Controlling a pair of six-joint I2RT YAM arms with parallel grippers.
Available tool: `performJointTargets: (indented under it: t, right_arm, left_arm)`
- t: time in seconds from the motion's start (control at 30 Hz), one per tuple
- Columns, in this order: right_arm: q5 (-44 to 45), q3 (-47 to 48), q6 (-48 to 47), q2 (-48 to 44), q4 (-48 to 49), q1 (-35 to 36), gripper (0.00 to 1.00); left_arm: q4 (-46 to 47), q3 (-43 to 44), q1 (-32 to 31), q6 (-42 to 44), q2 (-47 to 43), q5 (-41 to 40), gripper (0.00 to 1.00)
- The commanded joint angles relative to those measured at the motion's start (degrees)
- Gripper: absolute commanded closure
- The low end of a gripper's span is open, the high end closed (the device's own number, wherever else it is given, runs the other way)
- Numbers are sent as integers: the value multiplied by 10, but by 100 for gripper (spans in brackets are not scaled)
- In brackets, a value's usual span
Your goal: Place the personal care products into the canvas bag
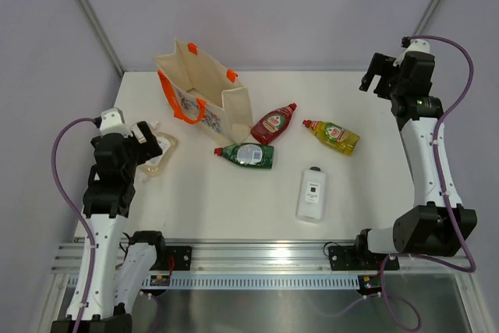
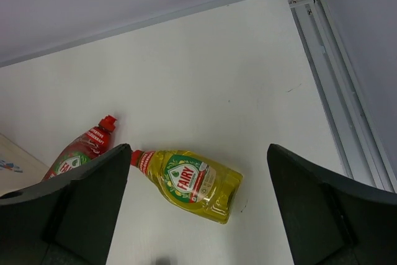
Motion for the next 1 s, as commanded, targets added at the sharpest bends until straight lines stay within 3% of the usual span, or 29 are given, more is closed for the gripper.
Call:
performJointTargets:
  t: [0.0, 0.07, 0.1, 0.13, 0.23, 0.33, 0.5, 0.7, 0.97]
  right_arm:
    - [-63, 33, -9, -4, -10, 2, 0]
    - [-173, 32, -130, -12, -37, 2, 0]
    - [-289, 29, -187, -15, -55, 6, 1]
    - [-338, 29, -299, -16, -109, 12, 0]
    - [-407, 23, -494, -12, -229, 71, 1]
    - [-477, 5, -605, -6, -309, 94, 0]
    - [-579, -25, -655, 10, -342, 93, 0]
    - [-580, -44, -647, 17, -325, 93, 0]
    - [-584, -62, -647, 10, -320, 93, 1]
  left_arm:
    - [-16, 5, 0, 18, 10, 13, 1]
    - [-27, 10, 1, 29, 21, 6, 1]
    - [-39, 12, 1, 46, 23, -3, 1]
    - [-42, 11, 1, 57, 30, -7, 1]
    - [-64, 5, 1, 110, 44, -22, 1]
    - [-77, -12, 1, 174, 75, 9, 1]
    - [-65, 3, 1, 222, 158, 42, 1]
    - [-32, 14, 1, 305, 283, 43, 1]
    - [34, 90, 20, 342, 449, 68, 1]
